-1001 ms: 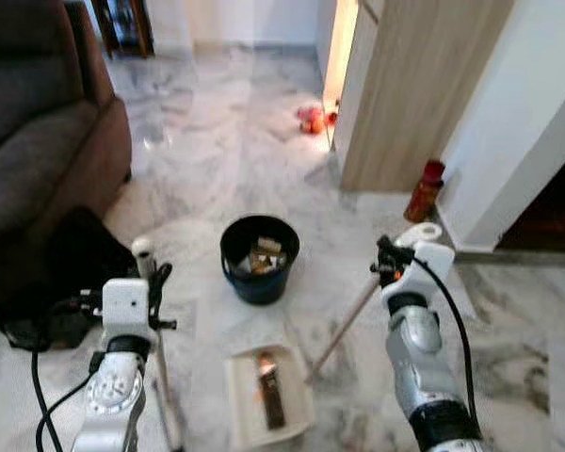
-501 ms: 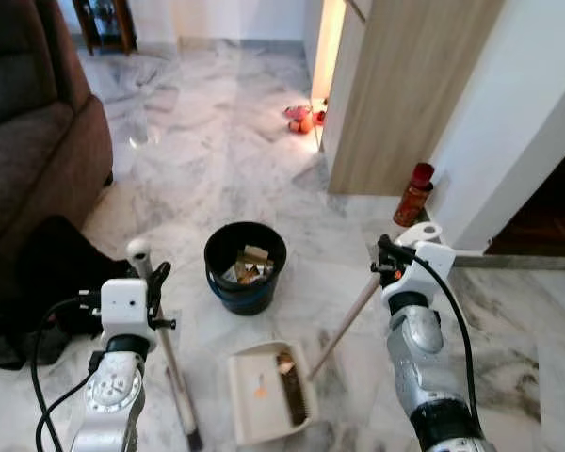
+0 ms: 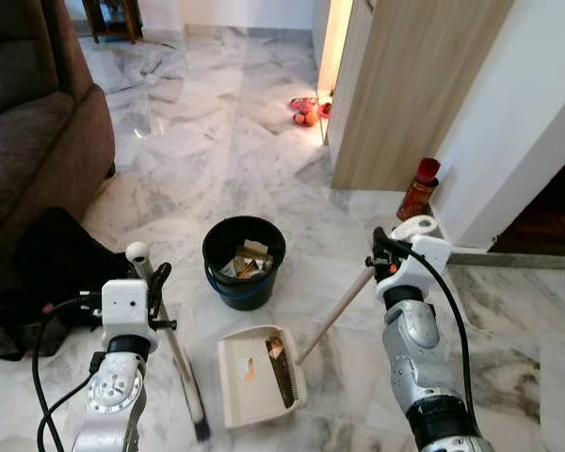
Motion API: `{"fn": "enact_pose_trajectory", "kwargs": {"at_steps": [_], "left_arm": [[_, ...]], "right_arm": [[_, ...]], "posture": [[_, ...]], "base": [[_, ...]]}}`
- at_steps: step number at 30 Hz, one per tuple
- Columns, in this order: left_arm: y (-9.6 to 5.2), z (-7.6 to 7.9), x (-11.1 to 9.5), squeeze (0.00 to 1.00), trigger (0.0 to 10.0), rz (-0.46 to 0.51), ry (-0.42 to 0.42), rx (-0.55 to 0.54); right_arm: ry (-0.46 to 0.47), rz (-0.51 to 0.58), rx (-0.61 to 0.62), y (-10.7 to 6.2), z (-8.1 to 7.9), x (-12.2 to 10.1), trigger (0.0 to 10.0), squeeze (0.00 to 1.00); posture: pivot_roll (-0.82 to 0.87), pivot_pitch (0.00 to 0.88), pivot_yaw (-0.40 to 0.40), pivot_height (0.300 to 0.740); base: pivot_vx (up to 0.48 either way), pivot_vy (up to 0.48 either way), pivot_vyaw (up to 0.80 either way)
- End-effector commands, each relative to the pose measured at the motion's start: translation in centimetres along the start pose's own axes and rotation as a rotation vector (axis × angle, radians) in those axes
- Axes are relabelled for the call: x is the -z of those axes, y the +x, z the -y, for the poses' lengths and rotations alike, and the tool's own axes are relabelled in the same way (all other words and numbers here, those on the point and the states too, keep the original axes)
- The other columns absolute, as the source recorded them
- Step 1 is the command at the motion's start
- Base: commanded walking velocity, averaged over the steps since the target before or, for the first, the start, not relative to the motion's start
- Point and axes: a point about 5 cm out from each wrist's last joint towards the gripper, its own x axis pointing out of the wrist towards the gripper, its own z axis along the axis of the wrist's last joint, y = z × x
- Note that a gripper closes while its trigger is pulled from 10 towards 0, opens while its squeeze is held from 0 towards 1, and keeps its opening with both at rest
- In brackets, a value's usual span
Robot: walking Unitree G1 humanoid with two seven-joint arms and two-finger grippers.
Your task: Sweep floor
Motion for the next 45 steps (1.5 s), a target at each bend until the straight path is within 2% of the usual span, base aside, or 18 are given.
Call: {"fn": "enact_pose_trajectory", "kwargs": {"at_steps": [1, 9, 14, 28, 36, 45], "left_arm": [[0.0, 0.0, -0.4, 0.00, 10.0, 0.029, 0.009, 0.002], [0.0, 0.0, -0.4, 0.00, 10.0, 0.031, 0.014, 0.004], [-0.1, -0.3, -0.3, 0.00, 10.0, 0.028, 0.024, -0.005], [-0.1, -0.8, -0.7, 0.00, 10.0, 0.051, 0.033, -0.028], [-0.3, -1.1, -0.8, 0.00, 10.0, 0.055, 0.025, -0.042], [-0.6, -1.6, -1.1, 0.00, 10.0, 0.077, 0.048, -0.069]], "right_arm": [[0.033, 0.095, -0.028, 0.7, -0.7, -2.4, 10.0, 0.00], [0.096, 0.190, -0.042, 1.3, -1.7, -5.5, 10.0, 0.00], [0.129, 0.274, -0.052, 1.7, -2.4, -8.4, 10.0, 0.00], [0.170, 0.361, -0.077, 2.3, -3.5, -12.2, 10.0, 0.00], [0.188, 0.352, -0.097, 2.3, -4.5, -12.0, 10.0, 0.00], [0.187, 0.350, -0.092, 2.3, -4.3, -12.0, 10.0, 0.00]], "posture": [[0.16, 0.073, -0.030, 0.740], [0.16, 0.066, -0.030, 0.740], [0.16, 0.072, -0.031, 0.740], [0.16, 0.109, -0.019, 0.740], [0.17, 0.107, -0.020, 0.740], [0.17, 0.091, -0.020, 0.740]], "base": [[0.000, 0.000, 0.00], [0.000, 0.000, 0.00], [0.000, 0.000, 0.00], [0.000, 0.000, 0.00], [0.000, 0.000, 0.00], [0.000, 0.000, 0.00]]}}
